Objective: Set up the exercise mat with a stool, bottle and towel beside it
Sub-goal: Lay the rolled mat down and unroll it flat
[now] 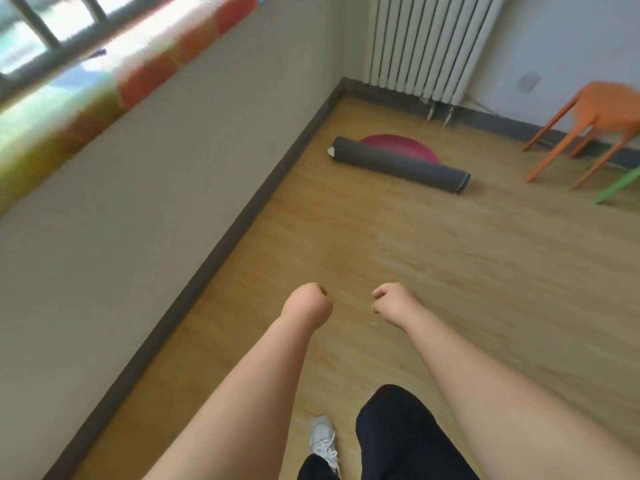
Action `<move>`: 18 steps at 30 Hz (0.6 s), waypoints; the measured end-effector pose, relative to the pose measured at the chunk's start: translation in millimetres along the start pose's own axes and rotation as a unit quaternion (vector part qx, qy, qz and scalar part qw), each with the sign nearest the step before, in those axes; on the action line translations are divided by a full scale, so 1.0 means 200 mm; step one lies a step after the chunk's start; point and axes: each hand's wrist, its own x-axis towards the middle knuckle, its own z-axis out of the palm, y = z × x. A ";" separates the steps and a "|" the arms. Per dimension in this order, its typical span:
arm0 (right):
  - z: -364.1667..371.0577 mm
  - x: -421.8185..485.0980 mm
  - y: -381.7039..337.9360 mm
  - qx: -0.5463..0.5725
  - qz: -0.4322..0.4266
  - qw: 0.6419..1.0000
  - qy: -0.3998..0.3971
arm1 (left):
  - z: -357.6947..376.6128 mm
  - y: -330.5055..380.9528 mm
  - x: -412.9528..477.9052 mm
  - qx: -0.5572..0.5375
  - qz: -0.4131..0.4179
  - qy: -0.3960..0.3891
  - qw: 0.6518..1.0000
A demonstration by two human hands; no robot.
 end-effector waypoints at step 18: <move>-1.03 1.17 -0.24 -0.009 0.066 0.997 0.040 | -0.38 1.04 1.19 0.045 0.056 -0.051 0.996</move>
